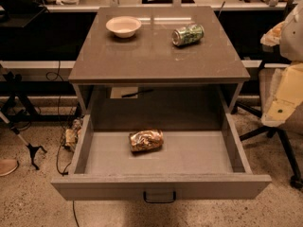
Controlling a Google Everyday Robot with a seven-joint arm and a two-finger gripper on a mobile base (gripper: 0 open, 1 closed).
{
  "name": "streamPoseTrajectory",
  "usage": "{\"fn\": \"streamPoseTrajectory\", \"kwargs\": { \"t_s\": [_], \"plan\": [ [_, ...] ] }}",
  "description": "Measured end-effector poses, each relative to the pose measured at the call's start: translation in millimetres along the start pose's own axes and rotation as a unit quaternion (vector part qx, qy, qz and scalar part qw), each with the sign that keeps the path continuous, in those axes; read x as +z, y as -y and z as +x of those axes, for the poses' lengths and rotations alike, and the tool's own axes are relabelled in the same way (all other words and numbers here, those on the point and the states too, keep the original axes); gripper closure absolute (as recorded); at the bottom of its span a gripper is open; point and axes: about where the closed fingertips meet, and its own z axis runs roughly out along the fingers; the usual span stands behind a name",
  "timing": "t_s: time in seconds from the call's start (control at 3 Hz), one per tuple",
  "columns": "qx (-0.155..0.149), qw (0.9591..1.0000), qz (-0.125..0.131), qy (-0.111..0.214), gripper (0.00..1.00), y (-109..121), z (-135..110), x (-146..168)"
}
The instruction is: Pick orange can from top drawer and place on counter
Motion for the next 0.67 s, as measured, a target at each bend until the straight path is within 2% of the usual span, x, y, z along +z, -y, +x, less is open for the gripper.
{"fn": "streamPoseTrajectory", "kwargs": {
  "t_s": [0.33, 0.67],
  "plan": [
    [0.000, 1.0000, 0.000, 0.000, 0.00, 0.0, 0.0, 0.1],
    [-0.006, 0.9988, -0.028, 0.041, 0.00, 6.6, -3.4, 25.4]
  ]
}}
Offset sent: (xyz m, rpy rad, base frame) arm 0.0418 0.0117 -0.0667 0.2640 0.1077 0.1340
